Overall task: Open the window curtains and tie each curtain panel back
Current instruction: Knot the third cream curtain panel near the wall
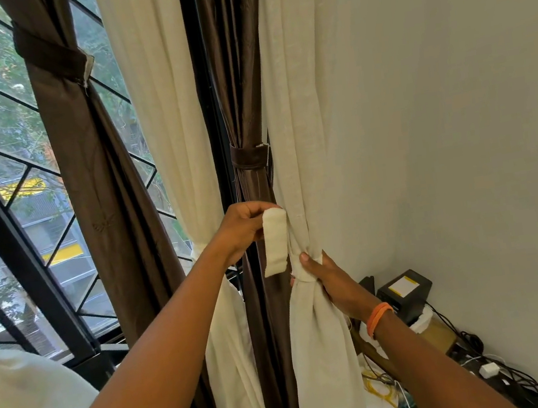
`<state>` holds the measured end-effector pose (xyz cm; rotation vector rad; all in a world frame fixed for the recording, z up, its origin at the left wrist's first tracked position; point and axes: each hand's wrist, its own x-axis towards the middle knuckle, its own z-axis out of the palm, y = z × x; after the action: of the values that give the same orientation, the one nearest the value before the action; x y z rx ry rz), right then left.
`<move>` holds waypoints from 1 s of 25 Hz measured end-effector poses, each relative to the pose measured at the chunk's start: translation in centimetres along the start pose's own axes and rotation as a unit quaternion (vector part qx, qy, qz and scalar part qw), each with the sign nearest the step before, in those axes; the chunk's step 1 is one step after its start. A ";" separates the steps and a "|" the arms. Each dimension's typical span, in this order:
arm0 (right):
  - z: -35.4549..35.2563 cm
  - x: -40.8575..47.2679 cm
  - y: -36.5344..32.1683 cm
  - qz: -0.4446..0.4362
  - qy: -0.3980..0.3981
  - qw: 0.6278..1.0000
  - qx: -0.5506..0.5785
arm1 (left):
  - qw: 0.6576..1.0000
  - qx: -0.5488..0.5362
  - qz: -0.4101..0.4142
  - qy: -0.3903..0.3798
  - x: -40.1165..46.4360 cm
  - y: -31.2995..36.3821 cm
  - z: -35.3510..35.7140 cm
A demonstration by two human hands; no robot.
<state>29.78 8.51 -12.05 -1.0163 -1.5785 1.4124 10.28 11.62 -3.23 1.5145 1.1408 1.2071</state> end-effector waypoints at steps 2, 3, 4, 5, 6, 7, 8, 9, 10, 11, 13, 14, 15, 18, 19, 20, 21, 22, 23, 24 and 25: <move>-0.3 0.1 0.1 -0.001 -0.016 1.000 0.014 | 0.997 -0.074 -0.030 -0.014 -0.2 0.0 0.3; -0.6 0.1 0.2 -0.005 -0.025 1.000 0.016 | 0.993 -0.105 -0.041 -0.028 -0.3 -0.1 0.4; -0.7 0.2 0.3 -0.012 -0.034 0.999 0.010 | 0.992 -0.115 -0.043 -0.040 -0.5 -0.1 0.6; -0.8 0.1 0.2 -0.018 -0.043 0.999 -0.003 | 0.992 -0.103 -0.045 -0.052 -0.6 0.1 1.1; -0.6 0.4 0.1 -0.030 -0.053 0.998 -0.026 | 0.994 -0.081 -0.046 -0.062 -0.7 0.3 1.9; -0.3 0.5 -0.3 -0.042 -0.062 0.996 -0.049 | 0.995 -0.064 -0.046 -0.066 -0.7 0.4 2.8; 0.0 0.9 -0.5 -0.048 -0.065 0.994 -0.073 | 0.996 -0.052 -0.040 -0.061 -0.6 0.6 3.8; 0.5 1.2 -0.8 -0.047 -0.061 0.992 -0.096 | 0.998 -0.042 -0.027 -0.044 -0.4 0.8 4.8; 0.8 1.4 -0.7 -0.050 -0.055 0.991 -0.114 | 0.999 -0.032 -0.012 -0.019 -0.1 0.9 5.6; 1.0 1.4 -0.7 -0.058 -0.046 0.989 -0.131 | 1.000 -0.024 0.000 0.010 0.2 0.8 6.1; 0.8 1.1 -0.9 -0.095 0.014 0.986 -0.136 | 0.999 -0.013 0.015 0.044 0.8 0.3 6.2; 0.4 0.7 -1.1 -0.118 0.081 0.984 -0.105 | 0.999 -0.011 0.019 0.048 1.0 -0.2 6.0; -0.1 0.1 -1.6 -0.144 0.156 0.974 -0.074 | 0.998 -0.010 0.021 0.053 1.2 -0.7 5.8; -1.0 -0.4 -3.6 -0.217 0.240 0.946 -0.018 | 0.999 -0.013 0.022 0.032 1.2 -0.9 5.8; -0.9 -0.6 -4.3 -0.213 0.242 0.947 0.011 | 0.999 -0.017 0.023 0.019 1.1 -0.9 6.1; -0.8 -0.7 -5.0 -0.204 0.255 0.944 0.043 | 0.999 -0.019 0.026 0.008 1.0 -0.8 6.3; -1.0 -0.9 -5.6 -0.203 0.273 0.937 0.077 | 0.999 -0.014 0.029 0.002 0.8 -0.8 6.4; -1.3 -1.0 -6.1 -0.209 0.290 0.928 0.109 | 0.999 -0.009 0.033 -0.002 0.5 -0.7 6.4; -1.6 -1.0 -6.5 -0.212 0.304 0.921 0.123 | 1.000 -0.009 0.028 -0.002 0.3 -0.9 6.2; -1.8 -1.2 -6.8 -0.205 0.322 0.917 0.114 | 1.000 -0.018 0.017 -0.007 0.0 -1.2 6.0; -2.0 -1.4 -7.0 -0.199 0.335 0.916 0.093 | 0.999 -0.033 0.002 -0.018 -0.2 -1.5 5.7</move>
<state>31.70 7.57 -4.92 -0.8696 -1.0352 0.7887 15.62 11.24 -5.66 1.4846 1.0653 1.2037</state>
